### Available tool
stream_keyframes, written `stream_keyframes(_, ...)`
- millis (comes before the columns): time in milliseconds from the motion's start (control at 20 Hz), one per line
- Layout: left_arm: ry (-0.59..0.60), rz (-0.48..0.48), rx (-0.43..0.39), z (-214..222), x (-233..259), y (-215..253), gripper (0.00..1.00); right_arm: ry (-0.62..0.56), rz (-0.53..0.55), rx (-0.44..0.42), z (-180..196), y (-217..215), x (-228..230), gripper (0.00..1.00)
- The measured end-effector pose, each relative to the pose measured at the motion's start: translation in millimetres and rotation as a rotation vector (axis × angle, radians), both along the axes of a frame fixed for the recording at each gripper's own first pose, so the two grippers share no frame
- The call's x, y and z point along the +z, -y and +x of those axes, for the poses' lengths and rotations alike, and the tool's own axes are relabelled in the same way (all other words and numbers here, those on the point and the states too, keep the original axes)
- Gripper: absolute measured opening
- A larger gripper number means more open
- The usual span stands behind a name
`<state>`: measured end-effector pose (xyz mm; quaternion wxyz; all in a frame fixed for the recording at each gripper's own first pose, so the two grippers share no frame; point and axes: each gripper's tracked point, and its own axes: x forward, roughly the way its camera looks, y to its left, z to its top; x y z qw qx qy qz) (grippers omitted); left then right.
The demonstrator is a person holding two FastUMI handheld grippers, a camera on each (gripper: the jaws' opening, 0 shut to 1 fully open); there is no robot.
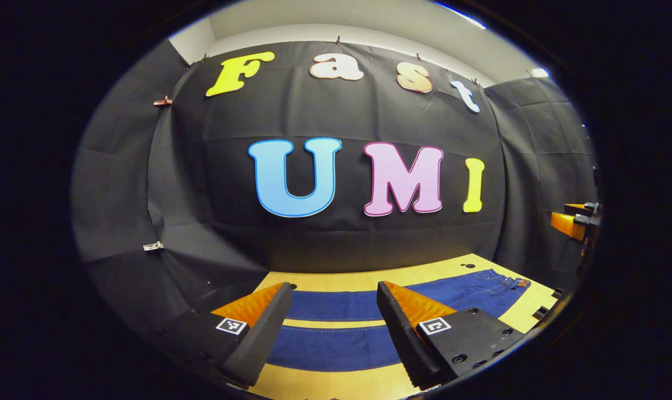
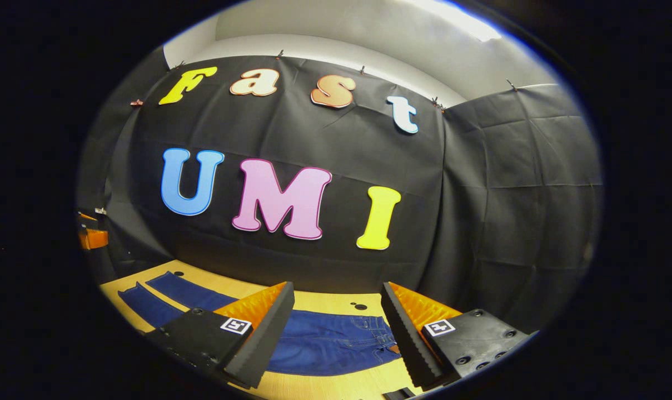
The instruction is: Grasp the waist and the cuffs of the jeans and fold them to make the two legs overlap; first hold the waist and fold one-third of the jeans toward the cuffs, then hold the cuffs and fold the remaining one-third in the same direction to finish folding.
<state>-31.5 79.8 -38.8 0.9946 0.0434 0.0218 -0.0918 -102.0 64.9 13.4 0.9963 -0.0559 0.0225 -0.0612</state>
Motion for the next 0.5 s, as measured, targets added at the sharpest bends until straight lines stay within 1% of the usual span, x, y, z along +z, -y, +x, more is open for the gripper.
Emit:
stream_keyframes(50,-0.006,0.011,-0.003,3.5,-3.1,-0.5,0.96,0.001,-0.025,0.008,4.1,0.8,-3.1,0.96)
stream_keyframes(100,-0.016,0.039,0.008,6.9,-6.9,-6.3,0.96,-0.006,-0.054,0.015,9.5,2.5,-8.2,0.99)
stream_keyframes(150,-0.031,0.072,0.018,10.6,-15.3,-15.6,0.96,-0.020,-0.078,0.026,16.3,3.2,-15.1,0.96)
stream_keyframes(250,-0.073,0.116,0.011,18.1,-30.4,-29.2,0.98,-0.037,-0.109,0.050,28.8,5.2,-23.4,0.96)
stream_keyframes(300,-0.098,0.141,0.010,23.0,-40.6,-38.5,0.98,-0.045,-0.116,0.056,33.9,8.3,-28.2,0.94)
stream_keyframes(350,-0.124,0.184,0.017,29.0,-50.3,-50.8,0.98,-0.057,-0.118,0.057,39.4,12.3,-34.6,0.96)
stream_keyframes(500,-0.214,0.425,0.011,48.4,-90.4,-97.5,0.98,-0.092,-0.087,0.033,51.0,27.0,-49.9,0.96)
